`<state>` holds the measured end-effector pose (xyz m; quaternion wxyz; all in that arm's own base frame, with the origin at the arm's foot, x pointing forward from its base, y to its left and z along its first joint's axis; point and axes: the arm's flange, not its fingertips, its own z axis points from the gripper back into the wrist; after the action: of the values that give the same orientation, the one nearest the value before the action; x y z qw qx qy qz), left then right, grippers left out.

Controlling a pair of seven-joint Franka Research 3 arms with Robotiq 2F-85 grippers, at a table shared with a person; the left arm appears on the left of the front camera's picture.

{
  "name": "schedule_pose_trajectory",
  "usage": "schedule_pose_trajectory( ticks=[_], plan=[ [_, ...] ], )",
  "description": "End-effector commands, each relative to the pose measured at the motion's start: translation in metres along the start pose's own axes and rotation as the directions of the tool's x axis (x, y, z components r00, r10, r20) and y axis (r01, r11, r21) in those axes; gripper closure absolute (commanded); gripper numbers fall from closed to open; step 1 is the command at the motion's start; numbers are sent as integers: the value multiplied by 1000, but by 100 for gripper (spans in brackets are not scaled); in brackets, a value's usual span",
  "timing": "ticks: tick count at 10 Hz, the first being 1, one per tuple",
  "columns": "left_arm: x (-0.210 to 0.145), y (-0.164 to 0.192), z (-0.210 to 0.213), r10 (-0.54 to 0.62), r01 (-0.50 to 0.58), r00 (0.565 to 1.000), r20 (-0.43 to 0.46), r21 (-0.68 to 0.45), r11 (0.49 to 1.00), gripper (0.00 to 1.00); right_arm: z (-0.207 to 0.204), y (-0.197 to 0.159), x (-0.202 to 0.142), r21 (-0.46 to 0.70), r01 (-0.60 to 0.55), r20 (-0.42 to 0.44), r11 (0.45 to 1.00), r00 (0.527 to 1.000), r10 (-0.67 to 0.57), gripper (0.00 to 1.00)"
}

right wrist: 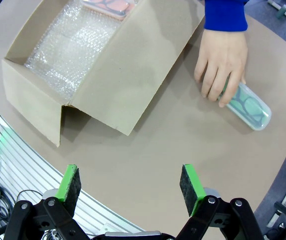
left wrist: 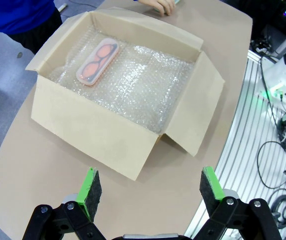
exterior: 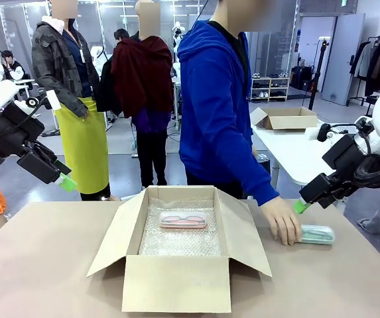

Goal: Pack the glasses set securely to prepare it for shipping.
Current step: Put the Glasses case from the right side of the table into the Package Box.

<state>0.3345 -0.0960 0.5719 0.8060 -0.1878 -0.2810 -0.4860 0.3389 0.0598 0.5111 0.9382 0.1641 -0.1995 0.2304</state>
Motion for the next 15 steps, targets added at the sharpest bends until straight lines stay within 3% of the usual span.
schedule_pose_trajectory(
  ticks=[1,7,9,10,12,15],
  plan=[
    [0,2,3,-14,14,1000,16,-19,1000,0,0,-1,1,-3,-19,10,1000,1000,19,0],
    [0,2,3,-14,14,1000,16,-19,1000,0,0,0,0,0,0,0,1000,1000,0,0],
    [0,2,3,-14,14,1000,16,-19,1000,0,5,-15,26,-67,-205,-113,976,974,197,0],
    [0,2,3,-14,14,1000,16,-19,1000,0,5,-21,39,-93,-301,-172,949,944,283,0],
    [0,2,3,-14,14,1000,16,-19,1000,0,-11,-43,62,-30,-473,-277,881,850,447,0],
    [0,2,3,-14,14,1000,16,-19,1000,0,-56,-94,82,60,-685,-384,726,655,650,0]
  ],
)
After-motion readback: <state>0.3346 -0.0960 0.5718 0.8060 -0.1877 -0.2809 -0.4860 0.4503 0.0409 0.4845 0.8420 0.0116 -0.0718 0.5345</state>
